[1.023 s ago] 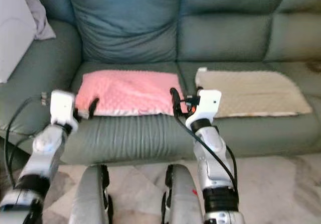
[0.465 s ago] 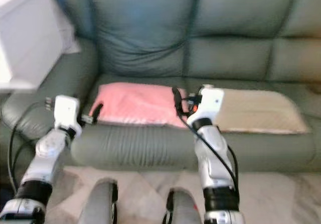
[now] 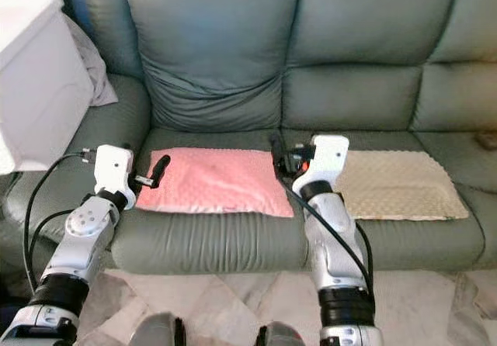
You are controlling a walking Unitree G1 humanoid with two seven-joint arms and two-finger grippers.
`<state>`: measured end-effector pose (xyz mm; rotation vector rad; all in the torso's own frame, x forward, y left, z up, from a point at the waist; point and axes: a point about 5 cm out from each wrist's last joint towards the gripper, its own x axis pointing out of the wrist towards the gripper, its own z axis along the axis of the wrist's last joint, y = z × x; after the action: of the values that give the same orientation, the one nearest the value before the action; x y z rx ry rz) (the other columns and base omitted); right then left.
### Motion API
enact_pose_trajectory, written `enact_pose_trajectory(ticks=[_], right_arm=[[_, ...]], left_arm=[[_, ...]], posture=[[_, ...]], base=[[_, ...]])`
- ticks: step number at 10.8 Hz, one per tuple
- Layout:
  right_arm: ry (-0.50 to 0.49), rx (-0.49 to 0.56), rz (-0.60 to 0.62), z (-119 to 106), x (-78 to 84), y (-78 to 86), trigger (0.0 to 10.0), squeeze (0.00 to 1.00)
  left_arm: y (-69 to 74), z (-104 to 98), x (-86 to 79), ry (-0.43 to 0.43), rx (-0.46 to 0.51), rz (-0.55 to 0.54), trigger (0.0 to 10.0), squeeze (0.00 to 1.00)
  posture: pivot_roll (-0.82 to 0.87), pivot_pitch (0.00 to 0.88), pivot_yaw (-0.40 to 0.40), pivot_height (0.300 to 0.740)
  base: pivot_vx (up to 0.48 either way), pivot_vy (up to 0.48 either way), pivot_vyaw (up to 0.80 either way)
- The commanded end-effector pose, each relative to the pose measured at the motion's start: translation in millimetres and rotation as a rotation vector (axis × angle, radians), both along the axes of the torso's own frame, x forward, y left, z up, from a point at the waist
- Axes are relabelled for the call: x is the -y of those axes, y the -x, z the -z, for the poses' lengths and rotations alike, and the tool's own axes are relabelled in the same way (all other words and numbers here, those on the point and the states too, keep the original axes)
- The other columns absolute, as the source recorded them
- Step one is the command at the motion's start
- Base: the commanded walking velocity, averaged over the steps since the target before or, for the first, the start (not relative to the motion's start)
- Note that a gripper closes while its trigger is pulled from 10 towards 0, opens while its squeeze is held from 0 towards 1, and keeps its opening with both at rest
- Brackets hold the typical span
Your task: Move the pillow to the sofa
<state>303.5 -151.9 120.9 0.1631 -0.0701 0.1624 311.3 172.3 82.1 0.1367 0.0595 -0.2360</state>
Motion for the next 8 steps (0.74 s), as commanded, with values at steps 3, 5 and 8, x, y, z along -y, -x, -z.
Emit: enact_pose_trajectory(ticks=[3,5,8], right_arm=[[0.005,-0.040,0.042,4,6.3,-3.3,10.0,0.00],[-0.013,-0.065,0.043,8,7.5,-2.7,10.0,0.00],[-0.021,-0.069,0.034,9,6.1,-2.0,10.0,0.00]], left_arm=[[-2.0,-3,3.5,0.016,-0.004,-0.002,10.0,0.00],[-0.6,-2,7.2,0.050,-0.017,0.011,10.0,0.00],[0.4,-1,11.9,0.062,-0.029,0.031,10.0,0.00]], posture=[[-0.07,0.000,-0.038,0.740],[-0.07,0.000,-0.042,0.740],[-0.08,0.000,-0.044,0.740]], base=[[0.000,0.000,0.00],[0.000,0.000,0.00],[0.000,0.480,0.00]])
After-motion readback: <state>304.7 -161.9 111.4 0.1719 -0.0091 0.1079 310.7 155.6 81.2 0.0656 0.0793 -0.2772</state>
